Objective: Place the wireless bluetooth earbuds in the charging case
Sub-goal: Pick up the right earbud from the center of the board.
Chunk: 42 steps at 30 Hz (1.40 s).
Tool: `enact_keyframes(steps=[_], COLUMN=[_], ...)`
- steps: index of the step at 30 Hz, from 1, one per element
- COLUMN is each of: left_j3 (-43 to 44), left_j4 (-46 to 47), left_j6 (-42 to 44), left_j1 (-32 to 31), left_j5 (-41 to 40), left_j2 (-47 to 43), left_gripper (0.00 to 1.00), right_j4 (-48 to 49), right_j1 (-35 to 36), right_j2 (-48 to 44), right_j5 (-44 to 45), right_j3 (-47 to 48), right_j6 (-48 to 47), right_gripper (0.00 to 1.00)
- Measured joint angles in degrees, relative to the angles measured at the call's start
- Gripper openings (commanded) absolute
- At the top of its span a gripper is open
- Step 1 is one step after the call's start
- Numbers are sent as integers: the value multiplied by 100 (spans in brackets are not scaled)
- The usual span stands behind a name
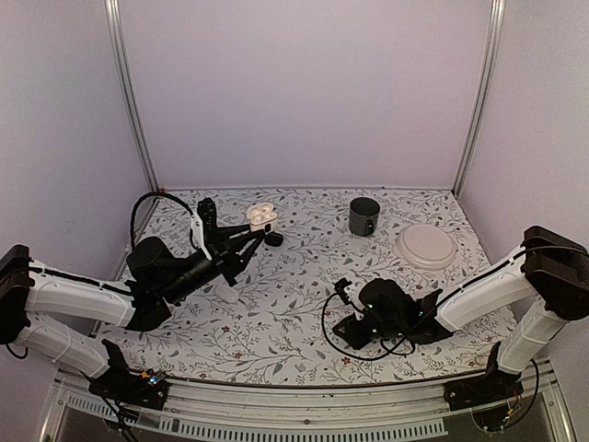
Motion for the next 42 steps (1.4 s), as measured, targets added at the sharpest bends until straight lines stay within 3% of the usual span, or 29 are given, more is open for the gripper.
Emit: enact_keyframes(steps=[14, 33, 42], left_j3=[0, 0, 0], left_j4=[-7, -9, -9], left_j6=[2, 2, 2], left_j1=[0, 0, 0], left_j5=[-4, -2, -4], left_j2=[-111, -109, -109], left_gripper=[0, 0, 0], right_j4=[-184, -299, -393], right_j1=[186, 422, 472], right_j2=[26, 83, 105], right_j5=[356, 844, 1016], right_j3=[92, 151, 199], right_j6=[7, 160, 236], right_gripper=[28, 26, 20])
